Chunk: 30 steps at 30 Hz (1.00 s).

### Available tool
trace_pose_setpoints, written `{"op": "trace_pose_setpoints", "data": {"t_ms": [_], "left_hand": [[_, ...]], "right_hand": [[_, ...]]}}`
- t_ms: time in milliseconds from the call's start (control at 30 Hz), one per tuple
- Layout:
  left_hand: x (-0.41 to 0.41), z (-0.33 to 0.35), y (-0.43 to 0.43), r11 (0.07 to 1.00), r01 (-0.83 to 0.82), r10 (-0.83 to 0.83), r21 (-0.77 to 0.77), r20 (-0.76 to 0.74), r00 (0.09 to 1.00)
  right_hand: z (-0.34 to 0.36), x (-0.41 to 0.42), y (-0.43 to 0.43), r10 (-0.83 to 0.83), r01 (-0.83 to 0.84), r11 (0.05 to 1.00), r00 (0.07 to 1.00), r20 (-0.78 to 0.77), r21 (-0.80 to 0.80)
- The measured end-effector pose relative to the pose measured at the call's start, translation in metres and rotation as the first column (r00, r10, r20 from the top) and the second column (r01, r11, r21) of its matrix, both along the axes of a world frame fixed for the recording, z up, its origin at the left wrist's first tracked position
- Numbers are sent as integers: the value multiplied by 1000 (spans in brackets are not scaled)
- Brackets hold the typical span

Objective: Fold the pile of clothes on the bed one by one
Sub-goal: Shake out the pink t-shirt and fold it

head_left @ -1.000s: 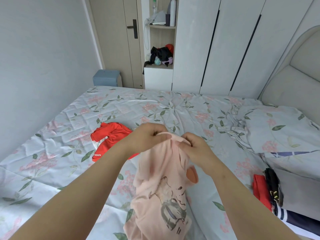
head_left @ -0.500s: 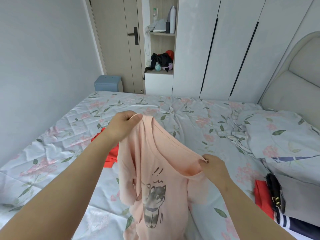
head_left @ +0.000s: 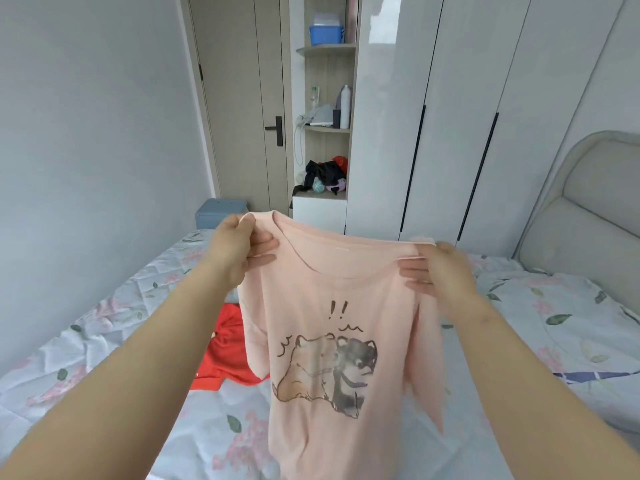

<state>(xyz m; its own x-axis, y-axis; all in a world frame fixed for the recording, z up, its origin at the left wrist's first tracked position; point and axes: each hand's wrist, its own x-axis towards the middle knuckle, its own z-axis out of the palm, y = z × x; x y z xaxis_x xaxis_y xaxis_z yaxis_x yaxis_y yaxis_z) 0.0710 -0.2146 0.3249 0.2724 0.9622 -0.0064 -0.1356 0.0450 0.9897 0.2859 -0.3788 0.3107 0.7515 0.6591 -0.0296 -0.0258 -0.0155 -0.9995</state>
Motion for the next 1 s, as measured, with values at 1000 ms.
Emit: {"op": "trace_pose_setpoints", "data": {"t_ms": [1000], "left_hand": [[-28,17,-18,913,-135,133,386,32,991]], "right_hand": [[20,-26,-46,-579,464,807,745,333,366]]}}
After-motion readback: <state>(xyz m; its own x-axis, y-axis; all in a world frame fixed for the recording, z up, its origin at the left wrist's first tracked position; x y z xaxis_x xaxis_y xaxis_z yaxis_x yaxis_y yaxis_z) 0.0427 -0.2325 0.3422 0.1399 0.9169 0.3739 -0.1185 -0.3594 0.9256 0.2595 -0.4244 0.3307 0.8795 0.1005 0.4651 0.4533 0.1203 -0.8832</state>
